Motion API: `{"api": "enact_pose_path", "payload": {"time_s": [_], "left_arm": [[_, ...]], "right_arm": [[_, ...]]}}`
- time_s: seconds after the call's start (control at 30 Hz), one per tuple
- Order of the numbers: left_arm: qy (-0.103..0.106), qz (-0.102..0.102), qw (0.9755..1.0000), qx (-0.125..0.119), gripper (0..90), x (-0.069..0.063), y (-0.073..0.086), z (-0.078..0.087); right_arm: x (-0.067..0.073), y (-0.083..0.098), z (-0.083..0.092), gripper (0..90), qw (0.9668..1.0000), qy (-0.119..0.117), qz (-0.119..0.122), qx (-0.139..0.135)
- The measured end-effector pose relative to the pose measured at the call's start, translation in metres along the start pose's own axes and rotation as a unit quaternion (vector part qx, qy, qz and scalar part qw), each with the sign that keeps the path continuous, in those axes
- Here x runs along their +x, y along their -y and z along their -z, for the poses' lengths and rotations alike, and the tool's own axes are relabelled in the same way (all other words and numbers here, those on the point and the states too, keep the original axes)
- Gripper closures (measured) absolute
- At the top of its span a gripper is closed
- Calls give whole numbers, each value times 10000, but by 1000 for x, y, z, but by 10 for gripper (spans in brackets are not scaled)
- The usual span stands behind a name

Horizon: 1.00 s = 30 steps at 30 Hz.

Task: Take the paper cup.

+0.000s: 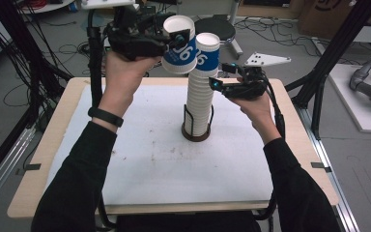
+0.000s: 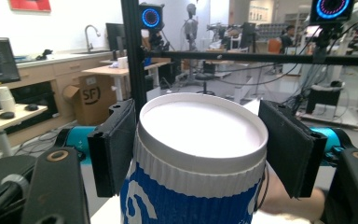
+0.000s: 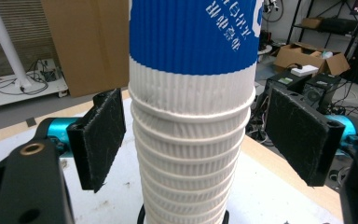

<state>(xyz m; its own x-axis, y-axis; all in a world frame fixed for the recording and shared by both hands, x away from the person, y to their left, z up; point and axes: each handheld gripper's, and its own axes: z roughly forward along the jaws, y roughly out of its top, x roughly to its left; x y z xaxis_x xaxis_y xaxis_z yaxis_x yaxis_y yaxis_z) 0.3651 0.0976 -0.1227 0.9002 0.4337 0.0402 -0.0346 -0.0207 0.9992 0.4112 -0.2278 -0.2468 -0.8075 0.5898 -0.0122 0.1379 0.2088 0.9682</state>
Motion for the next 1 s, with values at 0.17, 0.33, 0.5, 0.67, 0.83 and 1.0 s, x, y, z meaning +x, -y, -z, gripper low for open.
{"api": "enact_pose_path", "payload": {"time_s": [0.17, 0.33, 0.5, 0.67, 0.83, 1.0], "left_arm": [[-51, -32, 9998, 172, 299, -5, 21, 11], [16, 73, 9998, 169, 299, -8, 39, 18], [58, 131, 9996, 235, 299, -13, 57, 22], [167, 238, 9992, 259, 299, -17, 75, 22], [240, 327, 9988, 284, 299, -22, 93, 20], [341, 430, 9981, 286, 299, -25, 110, 20]], "right_arm": [[4, 0, 9, 210, 9999, -81, 37, 47], [10, -2, 17, 209, 9998, -140, 131, 11], [18, 0, 24, 209, 9996, -169, 205, 32], [25, 11, 33, 210, 9995, -211, 230, 38], [31, 22, 41, 210, 9993, -287, 247, -10], [37, 32, 47, 210, 9991, -361, 228, -14]]}}
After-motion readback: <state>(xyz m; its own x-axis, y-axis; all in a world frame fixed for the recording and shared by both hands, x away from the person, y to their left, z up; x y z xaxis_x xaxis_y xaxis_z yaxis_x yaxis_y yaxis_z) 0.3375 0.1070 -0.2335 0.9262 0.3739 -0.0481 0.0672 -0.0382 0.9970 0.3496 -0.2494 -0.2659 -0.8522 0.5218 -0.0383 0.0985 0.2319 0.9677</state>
